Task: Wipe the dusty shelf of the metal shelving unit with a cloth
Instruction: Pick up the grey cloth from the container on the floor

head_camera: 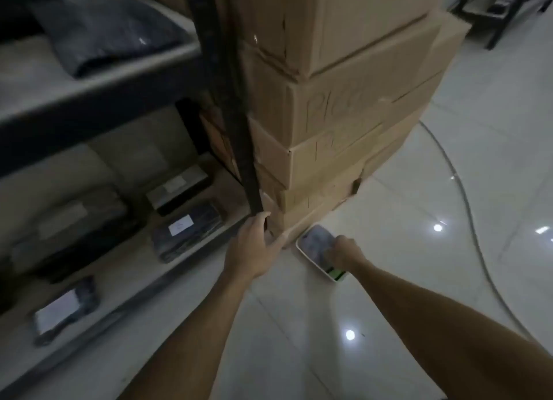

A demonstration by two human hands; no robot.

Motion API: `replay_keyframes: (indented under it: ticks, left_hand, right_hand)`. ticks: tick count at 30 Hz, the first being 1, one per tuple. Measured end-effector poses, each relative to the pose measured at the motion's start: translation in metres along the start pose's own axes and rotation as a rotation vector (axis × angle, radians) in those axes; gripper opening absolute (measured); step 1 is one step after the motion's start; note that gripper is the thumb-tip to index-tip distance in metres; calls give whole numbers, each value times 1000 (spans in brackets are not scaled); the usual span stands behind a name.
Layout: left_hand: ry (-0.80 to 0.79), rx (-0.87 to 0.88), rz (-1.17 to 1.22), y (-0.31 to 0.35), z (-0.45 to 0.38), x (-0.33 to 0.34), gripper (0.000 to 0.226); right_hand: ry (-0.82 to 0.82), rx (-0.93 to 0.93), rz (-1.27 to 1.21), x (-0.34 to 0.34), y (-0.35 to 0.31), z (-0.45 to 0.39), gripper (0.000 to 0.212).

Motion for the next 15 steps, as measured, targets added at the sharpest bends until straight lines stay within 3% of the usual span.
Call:
replay_keyframes:
  ticks: [3,8,15]
  left_hand:
    - [-20,26,-64,-30,-22,29,66]
    - [-52,31,-115,-59,-35,55,61]
    - [-23,35,-88,-65,-33,54,59]
  right_hand:
    - [-42,20,25,38,6,-35,53]
    - [226,-122,273,68,14,-54,44]
    - [173,-170,192,55,17,-54,27]
Point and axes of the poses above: each hand's wrist, its own z-axis away from the middle knuckle, its own x-axis out of the palm, y = z × x, the point moved 1 cm from there along -z, towards the middle knuckle, and after that the axes turned 4 degrees about y, right-handed, at the moved point
